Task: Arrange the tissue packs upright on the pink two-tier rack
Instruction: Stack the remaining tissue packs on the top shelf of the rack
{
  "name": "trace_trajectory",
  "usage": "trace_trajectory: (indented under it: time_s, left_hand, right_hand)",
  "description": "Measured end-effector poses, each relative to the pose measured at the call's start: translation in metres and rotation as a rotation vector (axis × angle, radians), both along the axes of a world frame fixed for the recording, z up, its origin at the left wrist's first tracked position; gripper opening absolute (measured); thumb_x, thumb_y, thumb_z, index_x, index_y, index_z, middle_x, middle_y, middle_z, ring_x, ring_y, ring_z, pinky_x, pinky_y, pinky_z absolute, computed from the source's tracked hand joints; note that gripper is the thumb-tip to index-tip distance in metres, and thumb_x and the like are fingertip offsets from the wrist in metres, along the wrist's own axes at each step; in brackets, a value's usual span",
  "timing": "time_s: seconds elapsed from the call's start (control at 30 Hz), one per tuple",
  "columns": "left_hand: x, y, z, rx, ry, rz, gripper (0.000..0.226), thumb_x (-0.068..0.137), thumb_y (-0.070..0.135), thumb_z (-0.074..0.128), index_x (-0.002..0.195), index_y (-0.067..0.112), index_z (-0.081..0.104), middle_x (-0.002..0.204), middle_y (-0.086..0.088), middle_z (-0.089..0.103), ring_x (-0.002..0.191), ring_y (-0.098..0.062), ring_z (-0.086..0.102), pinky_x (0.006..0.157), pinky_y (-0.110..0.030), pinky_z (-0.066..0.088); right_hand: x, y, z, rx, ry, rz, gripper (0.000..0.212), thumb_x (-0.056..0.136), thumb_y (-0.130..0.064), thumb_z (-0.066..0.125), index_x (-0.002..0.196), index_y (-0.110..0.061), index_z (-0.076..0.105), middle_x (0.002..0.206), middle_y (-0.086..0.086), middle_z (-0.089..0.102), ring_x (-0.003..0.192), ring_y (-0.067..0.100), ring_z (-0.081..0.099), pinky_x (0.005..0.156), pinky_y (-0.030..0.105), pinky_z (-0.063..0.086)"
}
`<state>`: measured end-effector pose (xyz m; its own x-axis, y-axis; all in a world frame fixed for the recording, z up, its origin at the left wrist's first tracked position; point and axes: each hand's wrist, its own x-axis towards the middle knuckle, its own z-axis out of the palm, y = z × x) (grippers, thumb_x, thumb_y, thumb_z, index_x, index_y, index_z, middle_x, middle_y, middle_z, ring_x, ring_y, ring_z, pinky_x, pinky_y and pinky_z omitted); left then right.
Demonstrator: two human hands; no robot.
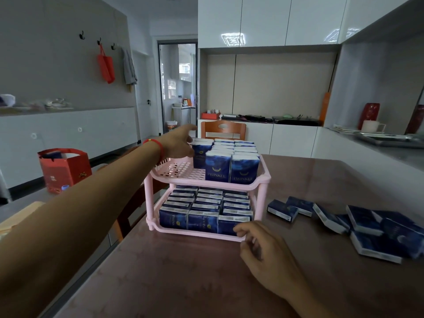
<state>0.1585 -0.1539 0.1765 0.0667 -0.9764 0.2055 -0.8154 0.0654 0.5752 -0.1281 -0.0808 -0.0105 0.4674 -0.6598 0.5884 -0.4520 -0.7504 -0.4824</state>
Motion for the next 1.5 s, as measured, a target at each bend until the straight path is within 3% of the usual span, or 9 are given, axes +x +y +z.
trace_trajectory:
  time_s: [0.3, 0.43, 0.53, 0.7, 0.8, 1.1, 1.27, 1.4, 1.5]
  left_hand:
    - [-0.082, 0.113, -0.051, -0.936, -0.092, -0.052, 0.017, 0.082, -0.002, 0.061, 0.094, 0.01, 0.064, 0.093, -0.004, 0.065, 0.085, -0.018, 0.059, 0.077, -0.03, 0.053]
    - [-0.161, 0.139, -0.104, -0.706, 0.101, -0.363, 0.024, 0.07, -0.001, 0.06, 0.087, 0.016, 0.064, 0.089, 0.004, 0.064, 0.084, -0.013, 0.059, 0.074, -0.029, 0.05]
    - [-0.214, 0.128, -0.138, -0.35, 0.284, -0.423, 0.031, 0.069, 0.013, 0.059, 0.095, 0.029, 0.064, 0.098, 0.013, 0.066, 0.091, -0.007, 0.059, 0.076, -0.028, 0.054]
    - [-0.232, 0.085, -0.181, -0.353, 0.105, -0.406, 0.039, 0.073, 0.001, 0.059, 0.108, 0.018, 0.062, 0.11, 0.006, 0.061, 0.098, -0.001, 0.049, 0.082, -0.017, 0.043]
    - [-0.227, 0.081, -0.192, -0.322, 0.141, -0.373, 0.042, 0.072, 0.002, 0.058, 0.109, 0.021, 0.061, 0.108, 0.011, 0.058, 0.097, -0.004, 0.052, 0.078, -0.012, 0.04]
    - [-0.221, 0.081, -0.196, -0.315, 0.245, -0.33, 0.044, 0.08, 0.006, 0.066, 0.121, 0.022, 0.058, 0.118, 0.007, 0.057, 0.097, -0.008, 0.055, 0.082, -0.023, 0.05]
    - [-0.222, 0.078, -0.2, -0.416, 0.213, -0.351, 0.066, 0.085, 0.029, 0.068, 0.144, 0.014, 0.043, 0.138, 0.0, 0.05, 0.124, -0.014, 0.049, 0.101, -0.029, 0.046]
    - [-0.221, 0.079, -0.196, -0.277, 0.302, -0.347, 0.061, 0.084, 0.023, 0.075, 0.14, 0.021, 0.051, 0.103, 0.005, 0.069, 0.086, -0.005, 0.064, 0.08, -0.022, 0.054]
    - [-0.213, 0.074, -0.195, -0.174, 0.362, -0.302, 0.05, 0.081, 0.022, 0.08, 0.128, 0.027, 0.063, 0.093, 0.004, 0.069, 0.083, -0.008, 0.066, 0.082, -0.029, 0.058]
  right_hand:
    - [-0.022, -0.011, 0.011, -0.047, -0.129, -0.217, 0.017, 0.086, -0.033, 0.059, 0.098, -0.025, 0.068, 0.086, -0.014, 0.069, 0.072, 0.004, 0.065, 0.064, 0.026, 0.057]
    - [-0.054, -0.038, 0.014, -0.098, -0.146, -0.546, 0.013, 0.088, -0.018, 0.067, 0.101, -0.02, 0.065, 0.097, -0.001, 0.066, 0.088, 0.014, 0.062, 0.078, 0.03, 0.054]
    - [-0.089, -0.063, 0.008, -0.107, 0.141, -0.82, 0.031, 0.087, -0.026, 0.066, 0.116, -0.019, 0.058, 0.119, 0.005, 0.058, 0.111, 0.025, 0.052, 0.091, 0.04, 0.044]
    - [-0.118, -0.086, -0.007, 0.066, 0.449, -0.905, 0.057, 0.097, -0.032, 0.052, 0.15, -0.027, 0.031, 0.157, 0.002, 0.032, 0.147, 0.024, 0.021, 0.118, 0.051, 0.015]
    - [-0.112, -0.092, -0.009, 0.023, 0.455, -0.947, 0.046, 0.097, -0.023, 0.053, 0.142, -0.027, 0.045, 0.148, 0.001, 0.047, 0.143, 0.022, 0.033, 0.121, 0.055, 0.0]
    - [-0.108, -0.075, 0.011, 0.094, 0.115, -0.927, 0.04, 0.097, -0.004, 0.047, 0.131, -0.024, 0.051, 0.112, 0.007, 0.069, 0.105, 0.028, 0.063, 0.101, 0.047, 0.036]
    - [-0.104, -0.046, 0.025, 0.139, -0.145, -0.456, 0.02, 0.104, -0.023, 0.045, 0.118, -0.033, 0.055, 0.097, -0.003, 0.07, 0.083, 0.015, 0.067, 0.073, 0.046, 0.058]
    - [-0.098, -0.043, 0.029, 0.225, -0.123, -0.346, 0.018, 0.091, -0.048, 0.051, 0.103, -0.038, 0.061, 0.086, -0.01, 0.073, 0.079, 0.011, 0.07, 0.072, 0.047, 0.06]
    - [-0.112, -0.046, 0.038, 0.108, -0.042, -0.619, 0.024, 0.098, -0.04, 0.051, 0.093, -0.022, 0.065, 0.082, -0.002, 0.069, 0.076, 0.018, 0.067, 0.072, 0.043, 0.058]
